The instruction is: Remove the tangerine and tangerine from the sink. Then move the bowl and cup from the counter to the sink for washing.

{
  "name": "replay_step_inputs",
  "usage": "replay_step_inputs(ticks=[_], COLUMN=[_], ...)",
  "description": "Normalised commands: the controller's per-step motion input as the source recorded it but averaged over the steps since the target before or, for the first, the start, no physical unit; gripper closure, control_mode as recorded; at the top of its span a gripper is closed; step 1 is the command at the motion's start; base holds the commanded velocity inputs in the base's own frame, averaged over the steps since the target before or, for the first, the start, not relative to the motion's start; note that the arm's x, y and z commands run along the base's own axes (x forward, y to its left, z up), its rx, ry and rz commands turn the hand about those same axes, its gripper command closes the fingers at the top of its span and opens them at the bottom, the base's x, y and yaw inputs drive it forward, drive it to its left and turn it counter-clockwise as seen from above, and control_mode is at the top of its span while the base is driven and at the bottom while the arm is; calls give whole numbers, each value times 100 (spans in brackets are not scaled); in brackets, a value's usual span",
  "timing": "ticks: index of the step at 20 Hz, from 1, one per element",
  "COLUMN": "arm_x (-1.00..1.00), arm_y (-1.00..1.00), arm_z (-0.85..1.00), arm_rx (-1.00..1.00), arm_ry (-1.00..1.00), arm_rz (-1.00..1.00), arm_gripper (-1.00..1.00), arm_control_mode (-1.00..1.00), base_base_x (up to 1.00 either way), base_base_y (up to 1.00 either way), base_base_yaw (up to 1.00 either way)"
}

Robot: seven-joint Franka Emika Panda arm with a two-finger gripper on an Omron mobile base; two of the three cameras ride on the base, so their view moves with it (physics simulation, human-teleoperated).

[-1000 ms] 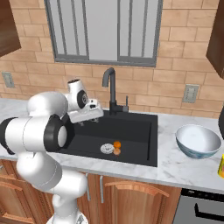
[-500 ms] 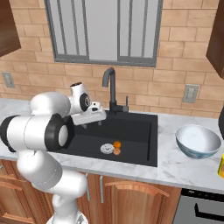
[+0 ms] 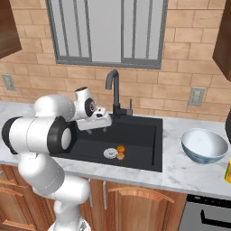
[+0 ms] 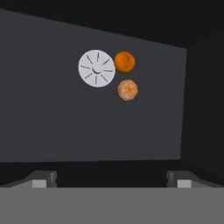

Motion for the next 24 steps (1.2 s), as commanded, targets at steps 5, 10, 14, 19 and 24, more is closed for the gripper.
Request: replay_step_inputs(ticks=[5,10,14,19,24], arm_x=[0,0,0,0,0], arm_y=[-9,-12,-9,-5,-3], arm_z=[-10,-11,-11,-11,-11], arm_rx=[0,0,0,0,0], arm_ry=[-3,-2,0,-1,-1], arm_rz=[-3,-3,-2,0,0], arm_gripper=[-100,-100,-100,-100,-100], arm_control_mode=[-100,-100,-100,-100,-100], base_base_x=[0,0,0,0,0], base_base_y=[0,0,0,0,0], base_base_yaw=[0,0,0,0,0])
